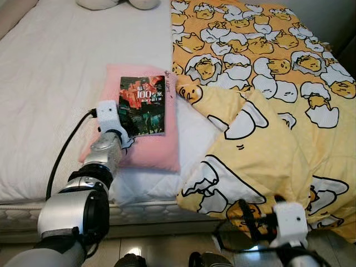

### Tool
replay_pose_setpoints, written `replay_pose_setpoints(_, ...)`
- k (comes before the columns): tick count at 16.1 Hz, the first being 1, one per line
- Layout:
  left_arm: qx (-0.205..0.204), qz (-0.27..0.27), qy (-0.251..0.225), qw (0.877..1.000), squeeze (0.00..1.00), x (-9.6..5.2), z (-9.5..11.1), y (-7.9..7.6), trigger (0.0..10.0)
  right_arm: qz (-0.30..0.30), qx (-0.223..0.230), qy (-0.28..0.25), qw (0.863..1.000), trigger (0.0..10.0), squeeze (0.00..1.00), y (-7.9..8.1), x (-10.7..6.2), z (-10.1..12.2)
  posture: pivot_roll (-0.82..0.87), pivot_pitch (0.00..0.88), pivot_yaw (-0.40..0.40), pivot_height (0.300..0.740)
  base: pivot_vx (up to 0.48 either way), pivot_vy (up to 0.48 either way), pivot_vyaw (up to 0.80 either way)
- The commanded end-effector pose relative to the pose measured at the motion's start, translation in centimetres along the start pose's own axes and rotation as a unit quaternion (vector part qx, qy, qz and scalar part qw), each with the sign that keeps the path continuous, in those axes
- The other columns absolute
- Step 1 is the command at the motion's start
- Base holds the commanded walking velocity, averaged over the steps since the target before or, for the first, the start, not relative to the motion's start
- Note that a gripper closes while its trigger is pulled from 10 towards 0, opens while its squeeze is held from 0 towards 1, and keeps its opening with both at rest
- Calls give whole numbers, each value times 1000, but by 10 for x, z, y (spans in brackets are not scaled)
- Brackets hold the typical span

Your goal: Clean up the room

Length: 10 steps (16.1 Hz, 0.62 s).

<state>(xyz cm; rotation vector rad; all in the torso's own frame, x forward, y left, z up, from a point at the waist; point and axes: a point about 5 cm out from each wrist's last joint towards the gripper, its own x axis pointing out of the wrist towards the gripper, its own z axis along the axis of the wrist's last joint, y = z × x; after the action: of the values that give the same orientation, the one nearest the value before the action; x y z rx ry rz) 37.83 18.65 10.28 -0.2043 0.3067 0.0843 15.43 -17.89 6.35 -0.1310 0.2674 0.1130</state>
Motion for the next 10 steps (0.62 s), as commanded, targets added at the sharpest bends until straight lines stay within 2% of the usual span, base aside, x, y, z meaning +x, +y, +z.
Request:
replay_pose_setpoints(1, -42, -18, 45, 998, 0, -3, -23, -3, 0, -8, -2, 13, 1000, 10000, 0, -6, 1, -6, -221, 72, -56, 740, 0, 0, 0)
replay_pose_setpoints(2, -72, -40, 26, 996, 0, -2, -16, -6, 0, -8, -3, 7, 1000, 10000, 0, -7, 6, -4, -214, 56, -50, 740, 0, 0, 0)
replay_pose_setpoints(4, -53, -72, 9, 996, 0, -2, -11, -13, 0, -7, 0, -12, 1000, 10000, 0, -6, 25, 1, -169, 0, -27, 740, 0, 0, 0)
replay_pose_setpoints(6, -48, -99, -8, 994, 0, -2, -7, -16, 0, -6, 2, -24, 1000, 10000, 0, -5, 39, 4, -146, 0, -18, 740, 0, 0, 0)
replay_pose_setpoints(9, 0, -97, -92, 991, 0, -2, 32, 5, 0, -8, 8, -55, 998, 10000, 0, -4, 68, 15, -73, 0, 2, 740, 0, 0, 0)
replay_pose_setpoints(10, 8, -97, -99, 990, 0, -2, 36, 6, 0, -8, 8, -57, 998, 10000, 0, -3, 72, 16, -67, 0, 3, 740, 0, 0, 0)
